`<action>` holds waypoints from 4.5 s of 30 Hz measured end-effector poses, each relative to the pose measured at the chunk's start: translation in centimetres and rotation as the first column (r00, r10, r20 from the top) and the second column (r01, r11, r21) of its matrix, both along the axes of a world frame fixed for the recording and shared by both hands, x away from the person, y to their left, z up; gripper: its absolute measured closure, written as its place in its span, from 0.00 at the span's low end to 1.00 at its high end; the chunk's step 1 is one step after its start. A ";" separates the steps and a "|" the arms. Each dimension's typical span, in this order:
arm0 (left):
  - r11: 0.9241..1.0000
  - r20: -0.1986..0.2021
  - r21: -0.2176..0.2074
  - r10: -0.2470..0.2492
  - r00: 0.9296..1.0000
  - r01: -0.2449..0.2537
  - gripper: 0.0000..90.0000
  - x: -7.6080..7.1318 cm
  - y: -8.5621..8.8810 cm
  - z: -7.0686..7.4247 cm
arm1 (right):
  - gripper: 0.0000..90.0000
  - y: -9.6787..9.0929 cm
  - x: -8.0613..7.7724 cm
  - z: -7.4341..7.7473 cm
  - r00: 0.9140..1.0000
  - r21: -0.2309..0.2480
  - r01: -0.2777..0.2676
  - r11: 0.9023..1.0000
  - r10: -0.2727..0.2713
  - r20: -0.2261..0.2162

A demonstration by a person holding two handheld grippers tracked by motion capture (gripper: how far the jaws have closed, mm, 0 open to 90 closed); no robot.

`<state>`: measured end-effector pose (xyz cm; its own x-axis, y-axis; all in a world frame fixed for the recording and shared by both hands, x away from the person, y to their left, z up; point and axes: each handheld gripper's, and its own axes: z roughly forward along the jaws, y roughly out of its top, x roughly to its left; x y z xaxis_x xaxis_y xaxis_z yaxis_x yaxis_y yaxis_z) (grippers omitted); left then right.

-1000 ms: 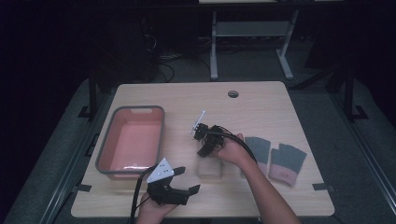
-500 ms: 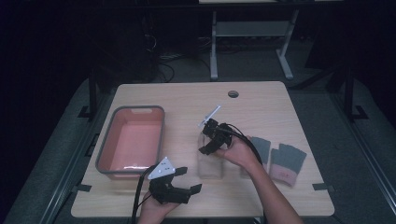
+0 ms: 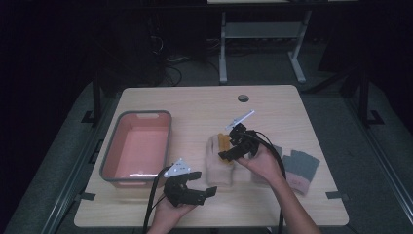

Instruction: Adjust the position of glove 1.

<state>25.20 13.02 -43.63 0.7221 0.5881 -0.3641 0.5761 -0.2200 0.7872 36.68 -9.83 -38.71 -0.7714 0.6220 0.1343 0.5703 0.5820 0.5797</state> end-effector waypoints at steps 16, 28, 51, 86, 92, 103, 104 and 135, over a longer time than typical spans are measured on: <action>0.995 -0.159 0.005 0.099 0.982 -0.100 0.21 3.5 -1.2 -0.8 | 0.35 -2.8 -0.9 -1.9 0.993 0.083 0.102 0.991 -0.096 -0.070; 0.992 -0.251 0.037 0.125 0.960 -0.119 0.33 4.8 -1.5 -2.1 | 0.37 -3.5 -1.4 -3.3 0.976 0.157 0.167 0.973 -0.141 -0.163; 0.993 -0.274 0.091 0.101 0.956 -0.078 0.53 5.4 -2.2 -3.1 | 0.47 -3.3 -2.1 -7.5 0.918 0.234 0.322 0.917 -0.242 -0.314; 0.998 -0.373 0.031 0.069 0.925 -0.062 0.73 7.1 -2.2 -3.1 | 0.89 -1.6 -2.7 -7.6 0.906 0.286 0.373 0.883 -0.280 -0.317; 0.997 -0.376 0.016 0.071 0.924 -0.070 0.74 7.1 -2.2 -2.8 | 0.91 -2.1 -2.7 -7.2 0.908 0.324 0.372 0.870 -0.267 -0.324; 0.998 -0.352 -0.015 0.050 0.935 -0.059 0.74 6.9 -2.3 -1.6 | 0.91 -2.8 -3.2 -5.8 0.914 0.351 0.370 0.861 -0.268 -0.306; 0.999 -0.343 -0.010 0.044 0.938 -0.051 0.74 7.0 -2.3 -1.5 | 0.91 -2.9 -3.3 -5.7 0.915 0.356 0.367 0.860 -0.265 -0.303; 0.997 -0.255 -0.066 0.022 0.967 -0.040 0.74 7.3 -0.2 4.1 | 0.91 -2.2 -2.2 -0.1 0.935 0.424 0.317 0.849 -0.203 -0.293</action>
